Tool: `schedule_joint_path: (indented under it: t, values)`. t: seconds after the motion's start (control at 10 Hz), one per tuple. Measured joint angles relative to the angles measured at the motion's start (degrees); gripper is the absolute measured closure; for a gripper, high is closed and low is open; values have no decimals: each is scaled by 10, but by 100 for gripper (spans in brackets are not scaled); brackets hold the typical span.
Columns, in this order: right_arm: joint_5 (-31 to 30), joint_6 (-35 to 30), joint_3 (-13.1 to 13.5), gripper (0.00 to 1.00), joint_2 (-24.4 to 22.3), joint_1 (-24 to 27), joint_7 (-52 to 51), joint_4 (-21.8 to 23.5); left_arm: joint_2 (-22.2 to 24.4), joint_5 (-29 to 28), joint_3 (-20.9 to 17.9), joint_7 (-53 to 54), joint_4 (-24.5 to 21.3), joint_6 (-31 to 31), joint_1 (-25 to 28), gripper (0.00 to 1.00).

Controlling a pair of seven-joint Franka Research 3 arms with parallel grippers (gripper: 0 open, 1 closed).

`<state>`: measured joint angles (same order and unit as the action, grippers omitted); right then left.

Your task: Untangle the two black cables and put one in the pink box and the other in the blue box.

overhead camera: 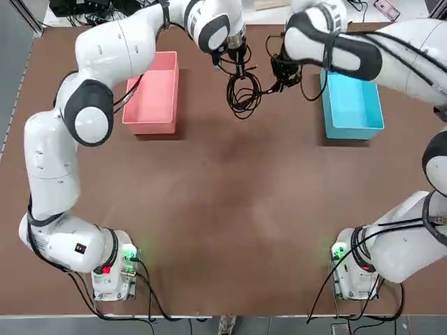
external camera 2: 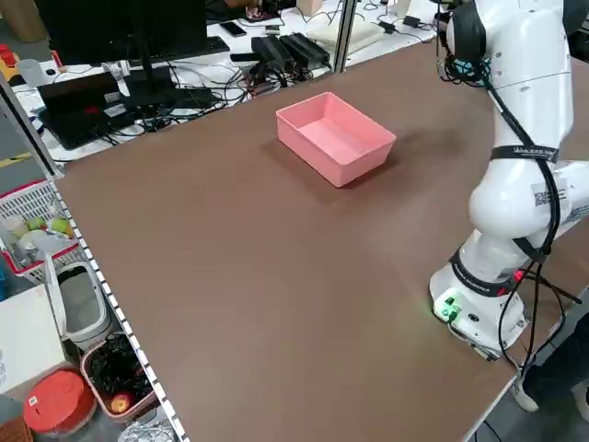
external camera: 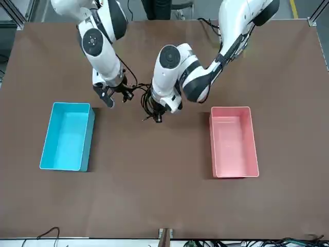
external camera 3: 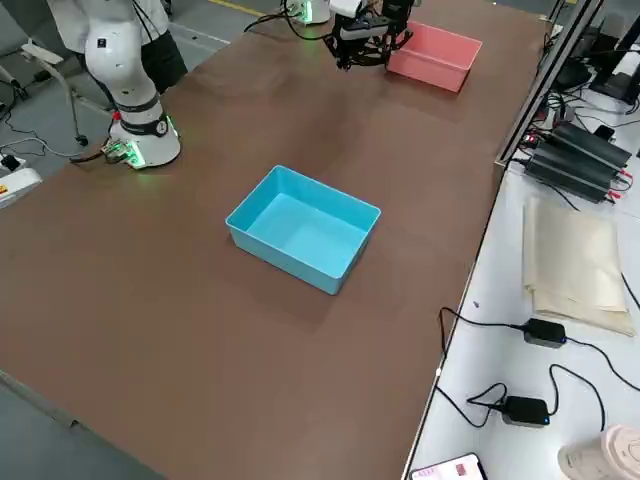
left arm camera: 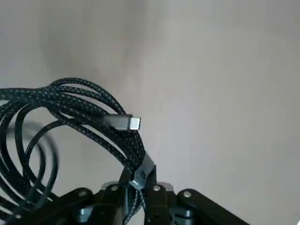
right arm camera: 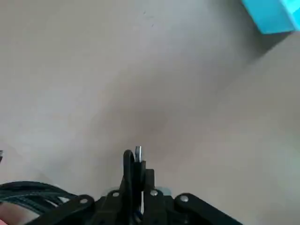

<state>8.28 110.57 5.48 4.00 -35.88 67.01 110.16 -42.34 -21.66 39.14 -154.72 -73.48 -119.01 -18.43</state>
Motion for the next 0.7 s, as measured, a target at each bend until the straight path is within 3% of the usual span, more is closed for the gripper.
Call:
schedule_joint_path:
  t: [0.4,0.7]
  values:
    - [-5,-138,6,88,-13,111,-172,-74,-6,1,-27,71,0,72,44,85]
    - [-66,-154,9,88,-25,208,-341,-88,4,4,39,180,4,178,153,85]
